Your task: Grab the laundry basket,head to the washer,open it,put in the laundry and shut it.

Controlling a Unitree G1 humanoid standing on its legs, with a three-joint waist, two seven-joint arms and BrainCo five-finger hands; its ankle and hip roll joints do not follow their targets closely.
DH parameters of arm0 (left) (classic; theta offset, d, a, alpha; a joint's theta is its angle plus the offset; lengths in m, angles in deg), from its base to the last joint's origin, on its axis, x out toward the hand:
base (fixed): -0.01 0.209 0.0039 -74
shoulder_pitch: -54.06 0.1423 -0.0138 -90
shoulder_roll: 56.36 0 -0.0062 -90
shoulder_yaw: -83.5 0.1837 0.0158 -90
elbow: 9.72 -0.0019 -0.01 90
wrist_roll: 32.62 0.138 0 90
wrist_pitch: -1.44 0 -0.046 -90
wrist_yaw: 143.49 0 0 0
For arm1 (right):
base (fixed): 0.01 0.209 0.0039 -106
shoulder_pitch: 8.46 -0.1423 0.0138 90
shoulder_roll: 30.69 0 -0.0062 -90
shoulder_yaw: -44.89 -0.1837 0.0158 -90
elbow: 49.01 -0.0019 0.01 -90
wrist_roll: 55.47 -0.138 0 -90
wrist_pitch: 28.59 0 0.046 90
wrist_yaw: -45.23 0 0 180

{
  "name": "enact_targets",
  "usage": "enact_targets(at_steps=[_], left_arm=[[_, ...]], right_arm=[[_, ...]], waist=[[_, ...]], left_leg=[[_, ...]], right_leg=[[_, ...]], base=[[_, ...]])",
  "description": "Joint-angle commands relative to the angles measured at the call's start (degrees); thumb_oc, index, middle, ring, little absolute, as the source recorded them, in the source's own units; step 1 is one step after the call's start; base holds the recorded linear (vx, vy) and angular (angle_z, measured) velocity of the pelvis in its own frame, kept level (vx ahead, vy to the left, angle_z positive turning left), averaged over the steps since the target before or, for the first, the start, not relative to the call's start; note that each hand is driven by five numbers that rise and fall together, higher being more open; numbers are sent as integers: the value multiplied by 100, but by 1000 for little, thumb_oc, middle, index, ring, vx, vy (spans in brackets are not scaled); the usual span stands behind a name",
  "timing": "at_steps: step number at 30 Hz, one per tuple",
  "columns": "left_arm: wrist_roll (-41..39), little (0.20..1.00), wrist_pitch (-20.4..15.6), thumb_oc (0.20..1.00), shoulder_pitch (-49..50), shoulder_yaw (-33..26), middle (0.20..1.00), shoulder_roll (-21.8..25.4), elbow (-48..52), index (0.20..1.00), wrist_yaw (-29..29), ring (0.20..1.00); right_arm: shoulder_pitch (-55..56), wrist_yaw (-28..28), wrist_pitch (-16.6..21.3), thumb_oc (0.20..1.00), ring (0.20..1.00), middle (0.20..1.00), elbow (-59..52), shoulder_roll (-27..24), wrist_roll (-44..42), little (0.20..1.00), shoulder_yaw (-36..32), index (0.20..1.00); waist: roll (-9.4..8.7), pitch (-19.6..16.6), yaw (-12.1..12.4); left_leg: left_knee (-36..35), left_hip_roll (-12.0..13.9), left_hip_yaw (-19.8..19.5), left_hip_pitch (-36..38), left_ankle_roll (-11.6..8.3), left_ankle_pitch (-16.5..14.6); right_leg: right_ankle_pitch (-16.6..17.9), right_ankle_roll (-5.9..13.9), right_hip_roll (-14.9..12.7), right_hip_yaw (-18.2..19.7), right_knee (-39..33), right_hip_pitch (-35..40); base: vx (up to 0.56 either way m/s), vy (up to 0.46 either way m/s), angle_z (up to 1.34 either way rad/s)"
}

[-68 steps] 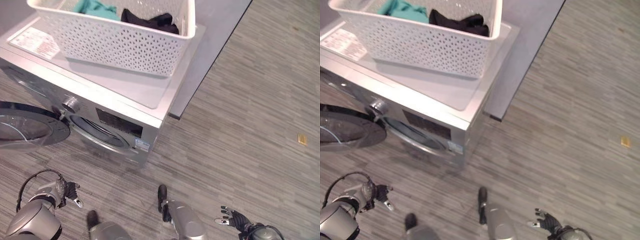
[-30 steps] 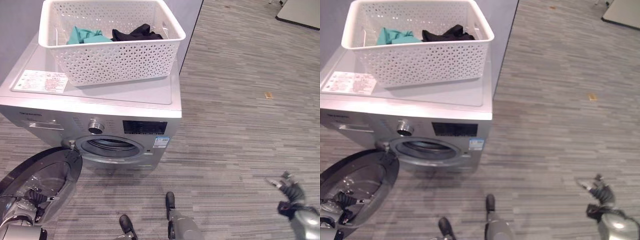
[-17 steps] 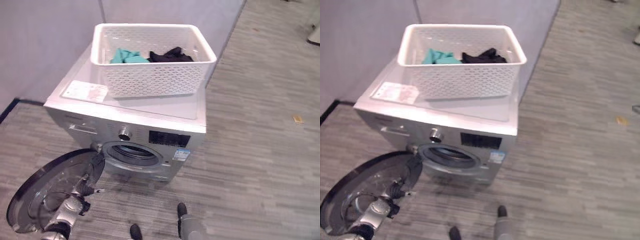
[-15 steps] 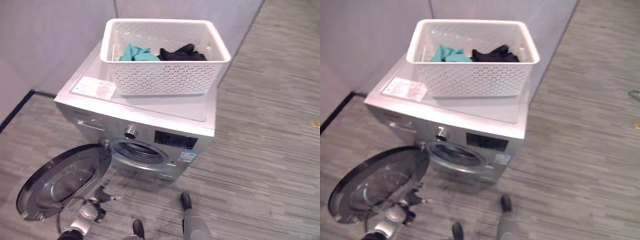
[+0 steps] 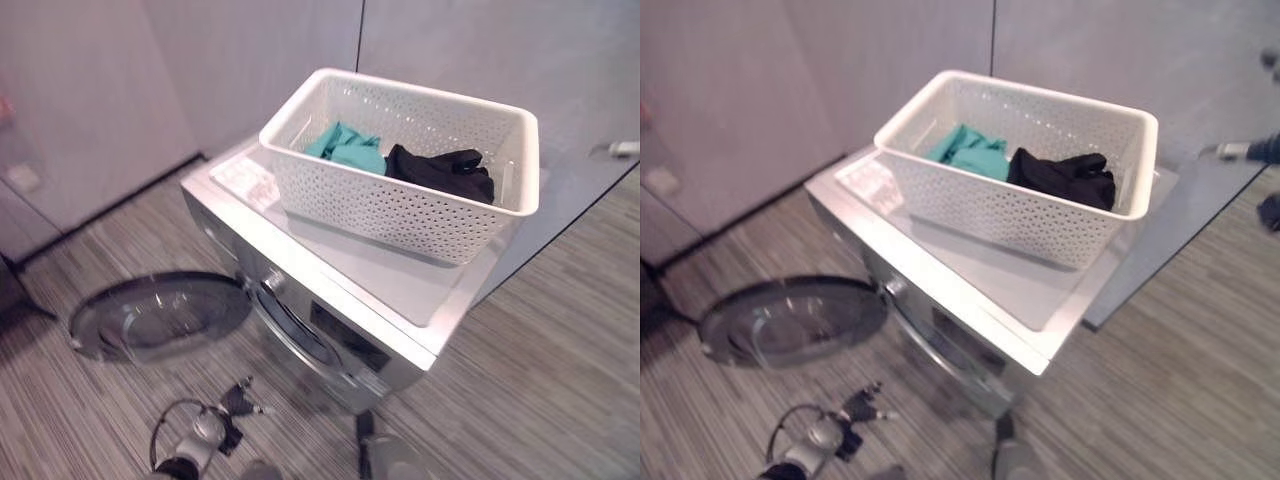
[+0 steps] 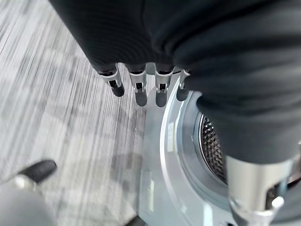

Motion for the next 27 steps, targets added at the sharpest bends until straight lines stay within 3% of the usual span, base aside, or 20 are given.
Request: enact_targets(at_steps=[1,5,9,18,27], left_arm=[[192,1000,-50,1000,78,197,1000,340,371,1000,-131,1000],[476,1000,-33,1000,351,354,1000,240,269,1000,-429,1000],[580,1000,52,1000,498,206,1000,307,-60,1000,-440,1000],[642,1000,162,1000,700,-121,1000,174,-892,1000,-403,1000],[760,1000,226,1000,1026,-562,1000,95,-1731,1000,-405,1000]], right_arm=[[611,-85,2,1000,1000,1000,-148,-353,374,1000,-623,1000],[643,-365,-21,1000,1000,1000,-502,-235,579,1000,-774,1000],[95,-752,-301,1000,1000,1000,-302,-109,938,1000,-6,1000],[-846,-1314,-477,1000,1000,1000,110,336,1430,1000,1506,1000],[-1414,-1512,-528,1000,1000,1000,468,593,1699,1000,2373,1000]], waist=[[-71,-376,2],[31,-586,133],[15,-669,365],[97,-651,523],[204,-589,625]], left_leg=[[-381,451,735,135,-183,-349],[-800,300,791,398,-224,-414],[-950,265,902,629,-236,-419],[-1271,305,943,818,-307,-288],[-1466,350,1025,828,-382,-161]], right_leg=[[-384,796,-483,1178,-207,250],[-278,843,-607,1099,-265,313],[-233,876,-671,1084,-374,397],[-295,882,-629,1009,-475,453],[-283,890,-580,1008,-604,387]], base=[[97,0,107],[106,58,2],[84,30,-14],[38,6,-1],[15,0,-1]])
